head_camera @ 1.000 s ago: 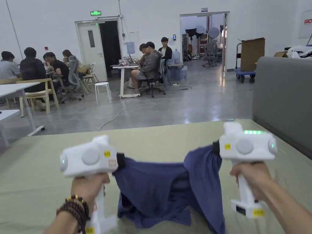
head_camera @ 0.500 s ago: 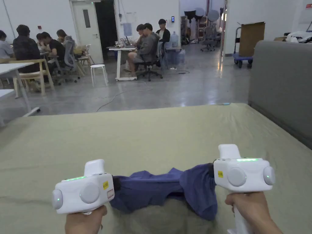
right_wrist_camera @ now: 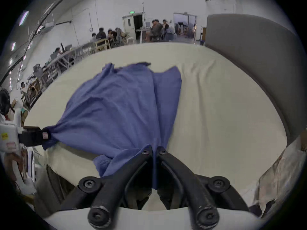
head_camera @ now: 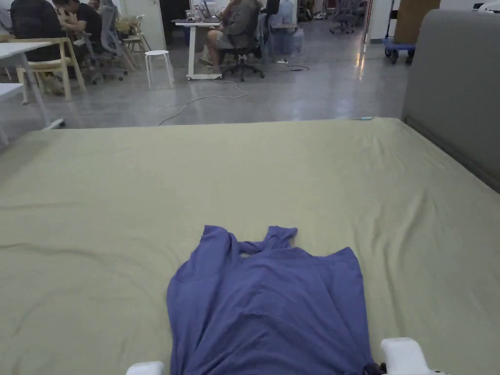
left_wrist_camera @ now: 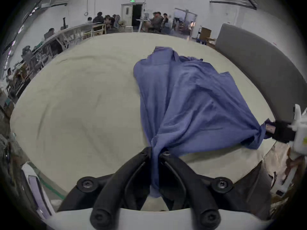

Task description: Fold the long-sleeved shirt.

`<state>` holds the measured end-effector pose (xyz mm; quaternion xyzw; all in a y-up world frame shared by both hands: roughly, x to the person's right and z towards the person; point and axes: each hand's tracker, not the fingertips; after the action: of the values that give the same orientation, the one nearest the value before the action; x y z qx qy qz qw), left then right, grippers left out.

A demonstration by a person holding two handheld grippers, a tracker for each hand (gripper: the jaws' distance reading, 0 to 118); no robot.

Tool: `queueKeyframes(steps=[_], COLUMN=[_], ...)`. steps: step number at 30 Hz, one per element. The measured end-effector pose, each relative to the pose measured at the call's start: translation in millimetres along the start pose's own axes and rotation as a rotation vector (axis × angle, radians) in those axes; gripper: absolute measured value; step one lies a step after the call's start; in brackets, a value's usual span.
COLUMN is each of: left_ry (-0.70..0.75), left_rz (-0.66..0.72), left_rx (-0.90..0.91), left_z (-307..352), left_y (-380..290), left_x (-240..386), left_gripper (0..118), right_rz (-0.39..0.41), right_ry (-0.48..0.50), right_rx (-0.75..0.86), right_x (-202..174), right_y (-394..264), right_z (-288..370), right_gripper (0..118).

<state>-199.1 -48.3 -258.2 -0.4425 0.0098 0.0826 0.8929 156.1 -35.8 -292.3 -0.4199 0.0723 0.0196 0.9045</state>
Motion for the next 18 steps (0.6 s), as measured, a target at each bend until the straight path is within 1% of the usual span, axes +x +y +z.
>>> queueKeyframes(steps=[1,2,3,4,5,6,7,8,9,11,12,13,14,15,16,18], left_ry=[-0.010,-0.028,-0.023,-0.025,-0.023,-0.001,0.006,0.005,-0.008,-0.019,-0.020,-0.008,-0.011,-0.014,0.000,-0.013], left_rz=[0.021,0.029,0.027,0.027,0.023,0.006,0.002,0.009,0.014,0.027,0.036,0.054,0.067,0.067,0.070,0.060], left_rx=[0.002,0.009,0.009,0.005,0.010,0.030,0.048,0.069,0.090,0.105,0.103,0.100,0.112,0.114,0.118,0.132], left_z=[-0.4,-1.0,-0.5,1.5,5.9,12.7,19.8,26.6,33.4,43.1,45.6,47.2,47.4,44.3,41.0,40.5], left_y=[-0.5,1.1,3.0,6.2,7.2,8.3,9.3,9.4,11.7,18.7,22.6,27.4,31.8,37.7,43.4,61.2], left_x=[-1.2,-2.1,-1.7,-0.8,-0.9,-1.0,-2.6,-3.3,-6.0,-10.0,-10.8,-11.8,-13.7,-15.0,-13.9,-18.8], left_gripper=[5,6,17,46,78,78,88,105,118,118,118,101,62,9,0,0], right_rz=[0.000,0.000,0.000,-0.004,-0.005,-0.017,-0.050,-0.043,-0.044,-0.035,-0.033,-0.035,-0.042,-0.052,-0.058,-0.054], right_ry=[-0.004,-0.007,-0.009,-0.005,-0.009,-0.009,-0.031,-0.041,-0.038,-0.060,-0.059,-0.044,-0.045,-0.062,-0.097,-0.019], right_rx=[0.001,-0.002,-0.004,0.000,0.001,0.001,0.019,0.041,0.070,0.075,0.081,0.114,0.120,0.110,0.100,0.073], right_x=[-0.3,0.0,0.4,1.4,2.0,4.0,6.3,8.8,13.0,14.1,16.6,18.9,19.3,15.8,16.2,19.5], right_y=[-0.9,0.3,1.6,5.3,8.3,12.0,13.6,16.5,19.6,25.3,26.8,26.9,27.4,29.7,29.1,27.6], right_z=[-3.7,-5.3,-4.1,2.3,9.8,18.0,25.9,33.3,44.2,50.4,54.6,57.8,57.7,50.2,46.2,42.0], right_gripper=[0,7,27,71,94,94,106,118,118,118,112,84,43,0,0,0])
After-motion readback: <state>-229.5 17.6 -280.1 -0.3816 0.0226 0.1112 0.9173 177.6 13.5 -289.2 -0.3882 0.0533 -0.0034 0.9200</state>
